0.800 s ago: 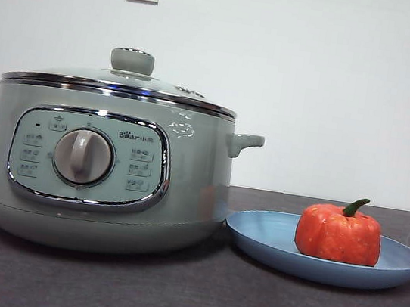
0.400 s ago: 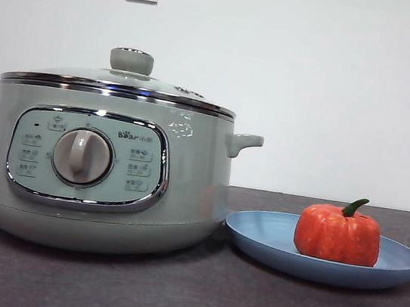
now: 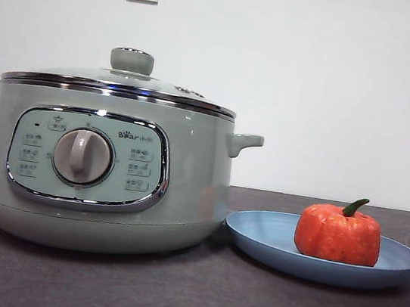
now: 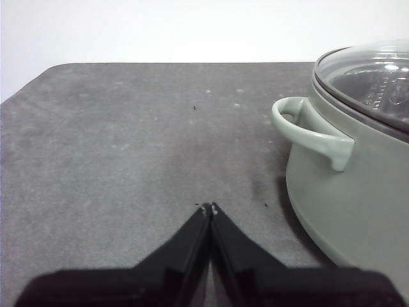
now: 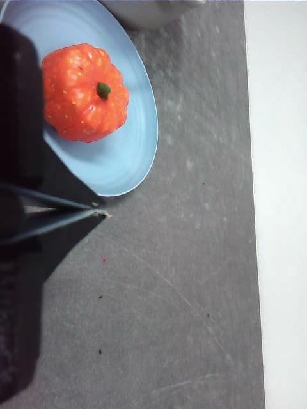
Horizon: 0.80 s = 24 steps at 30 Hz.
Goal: Take the pumpkin out from the steamer,put the pumpkin in the blue plate,close the lid
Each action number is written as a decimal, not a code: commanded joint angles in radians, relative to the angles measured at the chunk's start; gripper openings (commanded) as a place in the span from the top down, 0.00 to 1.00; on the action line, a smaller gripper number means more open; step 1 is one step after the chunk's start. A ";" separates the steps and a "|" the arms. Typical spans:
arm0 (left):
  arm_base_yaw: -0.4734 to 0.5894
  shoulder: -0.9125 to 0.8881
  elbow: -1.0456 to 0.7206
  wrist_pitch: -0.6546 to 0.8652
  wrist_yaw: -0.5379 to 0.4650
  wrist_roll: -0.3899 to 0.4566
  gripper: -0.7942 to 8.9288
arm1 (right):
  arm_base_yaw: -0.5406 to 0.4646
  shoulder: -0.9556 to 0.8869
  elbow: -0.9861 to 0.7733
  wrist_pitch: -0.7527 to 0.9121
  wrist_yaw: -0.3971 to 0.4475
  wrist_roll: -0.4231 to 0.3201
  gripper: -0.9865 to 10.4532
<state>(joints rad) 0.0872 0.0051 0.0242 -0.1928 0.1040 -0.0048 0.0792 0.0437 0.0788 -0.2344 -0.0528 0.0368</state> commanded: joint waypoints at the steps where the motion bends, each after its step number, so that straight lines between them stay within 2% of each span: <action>1: 0.004 -0.003 -0.013 -0.005 0.002 -0.007 0.92 | 0.000 -0.017 -0.047 0.024 -0.001 -0.001 0.93; 7: 0.004 -0.003 -0.013 -0.005 0.003 -0.007 0.92 | 0.000 -0.043 -0.063 0.037 -0.001 0.026 0.93; 24: 0.004 -0.003 -0.013 -0.005 0.003 -0.007 0.92 | 0.000 -0.037 -0.063 0.035 0.006 0.025 0.93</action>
<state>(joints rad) 0.0872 0.0051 0.0242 -0.1928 0.1040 -0.0051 0.0792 0.0063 0.0284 -0.2016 -0.0494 0.0536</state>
